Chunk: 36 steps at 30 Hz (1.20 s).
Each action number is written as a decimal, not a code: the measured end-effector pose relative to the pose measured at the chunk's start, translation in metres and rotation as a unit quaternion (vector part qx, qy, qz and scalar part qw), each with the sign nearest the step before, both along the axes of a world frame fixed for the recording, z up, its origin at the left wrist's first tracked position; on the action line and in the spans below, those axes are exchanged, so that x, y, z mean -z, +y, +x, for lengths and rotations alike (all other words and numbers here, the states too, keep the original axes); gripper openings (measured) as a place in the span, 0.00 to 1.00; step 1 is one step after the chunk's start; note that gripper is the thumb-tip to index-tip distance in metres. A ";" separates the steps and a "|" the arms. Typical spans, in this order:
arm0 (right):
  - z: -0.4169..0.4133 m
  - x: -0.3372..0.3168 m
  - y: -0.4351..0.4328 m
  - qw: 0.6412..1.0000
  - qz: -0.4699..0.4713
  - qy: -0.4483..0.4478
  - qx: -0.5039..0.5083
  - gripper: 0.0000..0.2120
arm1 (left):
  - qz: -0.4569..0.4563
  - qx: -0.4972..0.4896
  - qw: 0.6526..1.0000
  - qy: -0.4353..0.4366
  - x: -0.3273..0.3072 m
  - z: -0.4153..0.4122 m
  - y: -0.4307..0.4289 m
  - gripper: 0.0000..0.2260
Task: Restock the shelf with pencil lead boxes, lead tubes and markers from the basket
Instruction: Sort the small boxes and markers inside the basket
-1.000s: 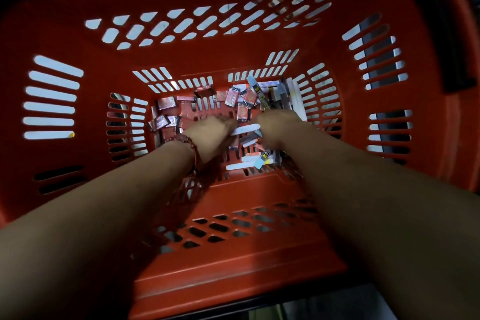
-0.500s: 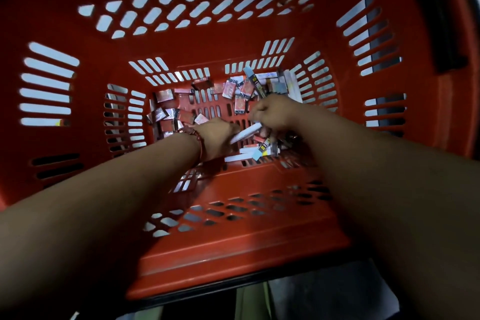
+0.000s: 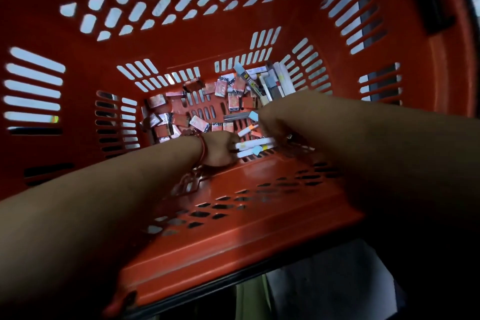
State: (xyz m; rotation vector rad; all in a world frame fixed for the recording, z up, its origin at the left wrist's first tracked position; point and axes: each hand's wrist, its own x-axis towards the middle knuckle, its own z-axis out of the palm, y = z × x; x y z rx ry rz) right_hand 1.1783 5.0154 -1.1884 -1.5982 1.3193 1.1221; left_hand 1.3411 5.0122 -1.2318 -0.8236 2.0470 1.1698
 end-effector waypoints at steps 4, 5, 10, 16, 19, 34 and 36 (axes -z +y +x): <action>0.012 -0.005 0.007 0.993 -0.001 -0.025 -0.116 0.17 | 0.070 -0.149 0.986 0.015 0.010 0.003 0.011 0.02; 0.012 -0.007 0.010 0.992 -0.001 -0.027 -0.125 0.21 | 0.069 -0.183 0.980 0.021 0.013 0.002 0.013 0.04; 0.003 -0.005 0.018 0.994 -0.020 -0.064 -0.085 0.23 | 0.179 -0.312 0.933 0.015 0.017 -0.002 0.015 0.04; 0.012 0.008 0.020 0.996 -0.024 -0.087 -0.024 0.10 | 0.233 -0.250 0.940 0.006 0.012 -0.003 0.003 0.07; 0.010 0.013 0.030 0.992 -0.071 -0.097 0.031 0.10 | 0.245 -0.273 0.930 0.027 0.013 0.000 0.003 0.04; -0.044 0.000 0.019 0.852 -0.177 -0.080 0.486 0.09 | -0.197 0.277 0.933 0.119 0.049 0.007 -0.049 0.19; -0.046 0.002 0.015 0.842 -0.162 -0.070 0.509 0.10 | -0.243 0.319 0.902 0.160 0.050 -0.011 -0.033 0.22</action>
